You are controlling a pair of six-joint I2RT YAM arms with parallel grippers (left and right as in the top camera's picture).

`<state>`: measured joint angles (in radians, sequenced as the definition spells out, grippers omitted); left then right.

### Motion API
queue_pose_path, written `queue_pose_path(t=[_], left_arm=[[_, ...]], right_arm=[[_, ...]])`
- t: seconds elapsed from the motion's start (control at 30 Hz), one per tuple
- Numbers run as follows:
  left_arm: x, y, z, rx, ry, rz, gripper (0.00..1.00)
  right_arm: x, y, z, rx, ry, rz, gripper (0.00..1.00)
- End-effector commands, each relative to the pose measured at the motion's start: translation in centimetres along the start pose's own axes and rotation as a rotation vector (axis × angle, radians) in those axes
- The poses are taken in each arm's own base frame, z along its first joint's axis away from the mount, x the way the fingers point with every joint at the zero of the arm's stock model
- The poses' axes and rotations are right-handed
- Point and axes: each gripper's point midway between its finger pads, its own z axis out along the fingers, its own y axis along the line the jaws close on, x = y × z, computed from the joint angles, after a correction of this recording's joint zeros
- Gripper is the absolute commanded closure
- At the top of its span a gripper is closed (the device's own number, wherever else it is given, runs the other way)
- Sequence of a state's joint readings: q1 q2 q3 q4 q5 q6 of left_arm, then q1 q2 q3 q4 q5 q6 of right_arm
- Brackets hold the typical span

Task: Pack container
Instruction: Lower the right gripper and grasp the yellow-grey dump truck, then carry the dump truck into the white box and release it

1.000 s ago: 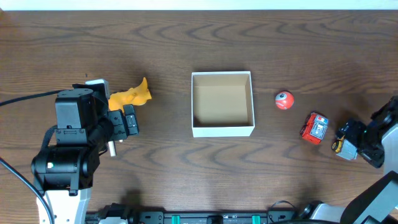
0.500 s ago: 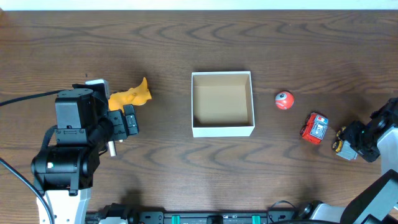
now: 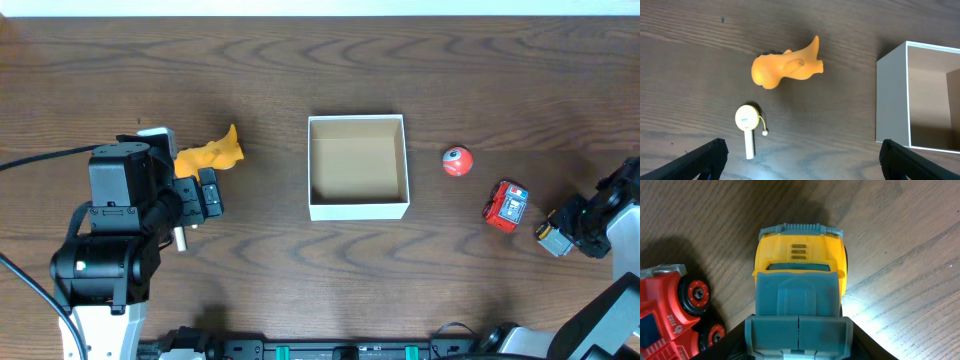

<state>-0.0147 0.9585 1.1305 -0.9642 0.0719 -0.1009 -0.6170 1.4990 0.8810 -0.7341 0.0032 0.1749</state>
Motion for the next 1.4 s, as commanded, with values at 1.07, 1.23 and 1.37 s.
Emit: queue_pose_path(t=[1.07,1.23,1.37], left_arm=[[-0.6,0.0,-0.4,0.0,-0.017,-0.005,0.02],[-0.6,0.0,-0.4,0.0,-0.017,-0.006,0.02],[-0.6,0.0,-0.4,0.0,-0.017,-0.006,0.02]], right_arm=[[3.8,21.6,-22.9,-0.453,-0.42,-0.463,0.99],[6.9,27.1,-23.5,-0.491,-0.487,-0.55,0.99],[9.1,30.0,-22.5,-0.492,-0.48,-0.554,0.98]])
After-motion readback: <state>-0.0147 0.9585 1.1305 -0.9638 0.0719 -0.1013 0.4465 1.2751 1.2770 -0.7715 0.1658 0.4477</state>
